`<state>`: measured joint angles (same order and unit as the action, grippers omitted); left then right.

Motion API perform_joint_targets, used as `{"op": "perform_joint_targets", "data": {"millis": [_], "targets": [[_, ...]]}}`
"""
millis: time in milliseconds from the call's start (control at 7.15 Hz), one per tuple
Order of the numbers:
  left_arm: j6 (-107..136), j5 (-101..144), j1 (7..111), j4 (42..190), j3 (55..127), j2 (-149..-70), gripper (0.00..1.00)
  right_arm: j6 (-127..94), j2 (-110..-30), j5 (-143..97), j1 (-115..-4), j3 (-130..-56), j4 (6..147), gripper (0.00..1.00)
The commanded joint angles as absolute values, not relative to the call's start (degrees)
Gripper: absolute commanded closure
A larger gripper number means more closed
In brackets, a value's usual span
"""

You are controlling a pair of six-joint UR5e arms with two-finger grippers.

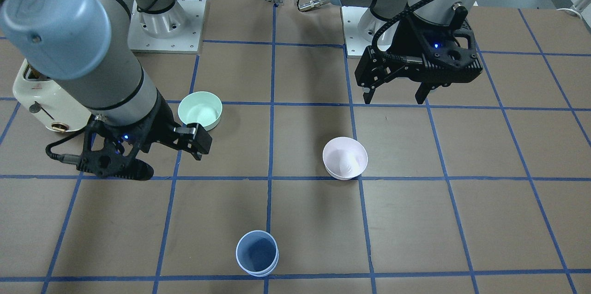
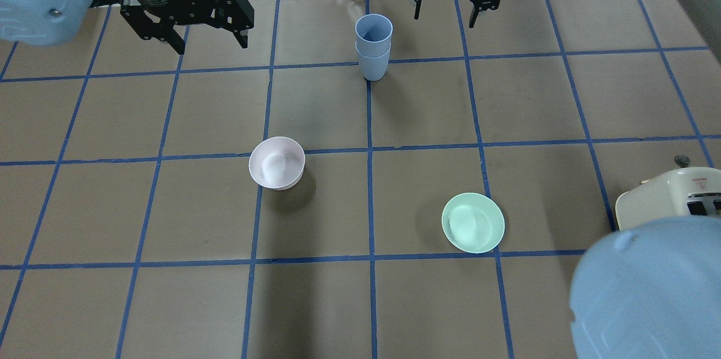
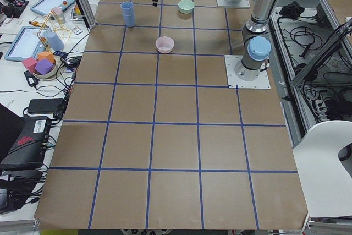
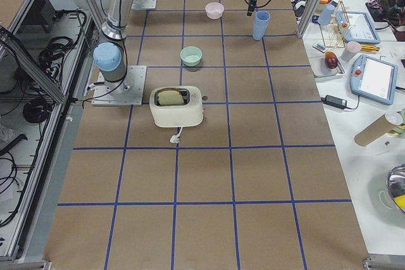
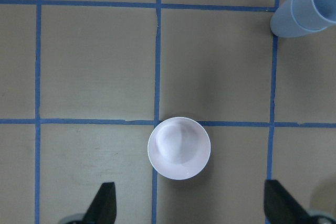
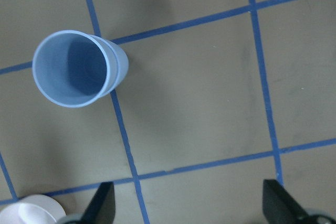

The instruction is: Stack blue cups with both arms

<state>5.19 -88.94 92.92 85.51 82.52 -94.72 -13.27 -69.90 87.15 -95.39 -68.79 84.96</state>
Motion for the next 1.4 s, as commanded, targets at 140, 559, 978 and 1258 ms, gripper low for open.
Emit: {"op": "perform_joint_targets", "data": {"millis": [140, 559, 978, 1258], "targets": [[5.19, -89.03, 92.9, 85.6, 82.53, -94.66, 0.0, -4.67, -86.53, 89.65, -92.73, -86.35, 84.82, 0.0], [5.19, -89.03, 92.99, 85.61, 82.53, -94.66, 0.0, -2.02, -88.24, 89.74, -92.55, -90.17, 86.49, 0.0], [5.19, -89.03, 92.99, 85.61, 82.53, -94.66, 0.0, -2.28, -88.68, 89.82, -92.55, -89.83, 85.78, 0.0], [5.19, -89.03, 92.99, 85.61, 82.53, -94.66, 0.0, -2.29, -89.21, 89.82, -92.55, -89.82, 85.78, 0.0]]}}
